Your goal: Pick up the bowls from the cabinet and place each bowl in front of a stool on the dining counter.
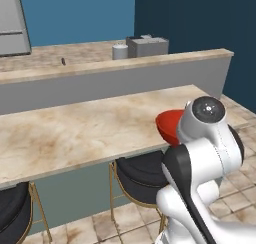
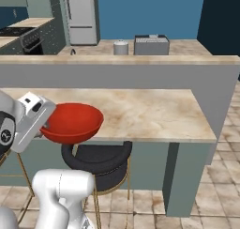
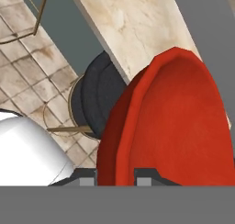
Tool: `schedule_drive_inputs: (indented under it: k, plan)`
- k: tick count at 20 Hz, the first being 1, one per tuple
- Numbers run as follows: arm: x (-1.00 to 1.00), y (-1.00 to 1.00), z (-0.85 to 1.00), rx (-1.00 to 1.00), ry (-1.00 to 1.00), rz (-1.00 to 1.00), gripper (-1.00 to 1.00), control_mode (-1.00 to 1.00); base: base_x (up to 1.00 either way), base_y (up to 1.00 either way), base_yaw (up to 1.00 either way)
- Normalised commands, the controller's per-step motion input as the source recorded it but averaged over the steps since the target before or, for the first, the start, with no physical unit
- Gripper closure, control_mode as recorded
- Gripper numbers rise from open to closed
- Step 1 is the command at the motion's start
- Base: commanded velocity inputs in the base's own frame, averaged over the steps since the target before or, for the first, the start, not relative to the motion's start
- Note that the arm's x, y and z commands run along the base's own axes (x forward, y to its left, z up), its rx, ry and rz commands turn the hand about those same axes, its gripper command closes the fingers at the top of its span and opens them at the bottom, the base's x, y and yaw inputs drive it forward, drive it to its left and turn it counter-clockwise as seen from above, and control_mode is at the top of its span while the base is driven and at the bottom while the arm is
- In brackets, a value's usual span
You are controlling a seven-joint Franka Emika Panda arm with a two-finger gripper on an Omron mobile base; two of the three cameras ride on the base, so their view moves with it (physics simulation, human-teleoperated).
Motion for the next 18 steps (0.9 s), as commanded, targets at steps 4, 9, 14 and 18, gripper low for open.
schedule_drive_inputs:
  k: [4,9,14,18]
  plan:
    - [0.66,0.05,0.00,0.00,-0.02,0.00,1.00,-1.00,0.00,0.00,0.00]
    - [0.91,0.24,-0.04,0.04,-0.03,-0.02,1.00,-1.00,0.00,0.00,0.00]
    - [0.96,0.28,-0.19,0.08,0.00,-0.02,1.00,-1.00,0.00,0.00,0.00]
    - [1.00,0.14,-0.41,0.00,0.04,-0.23,1.00,-1.00,0.00,0.00,0.00]
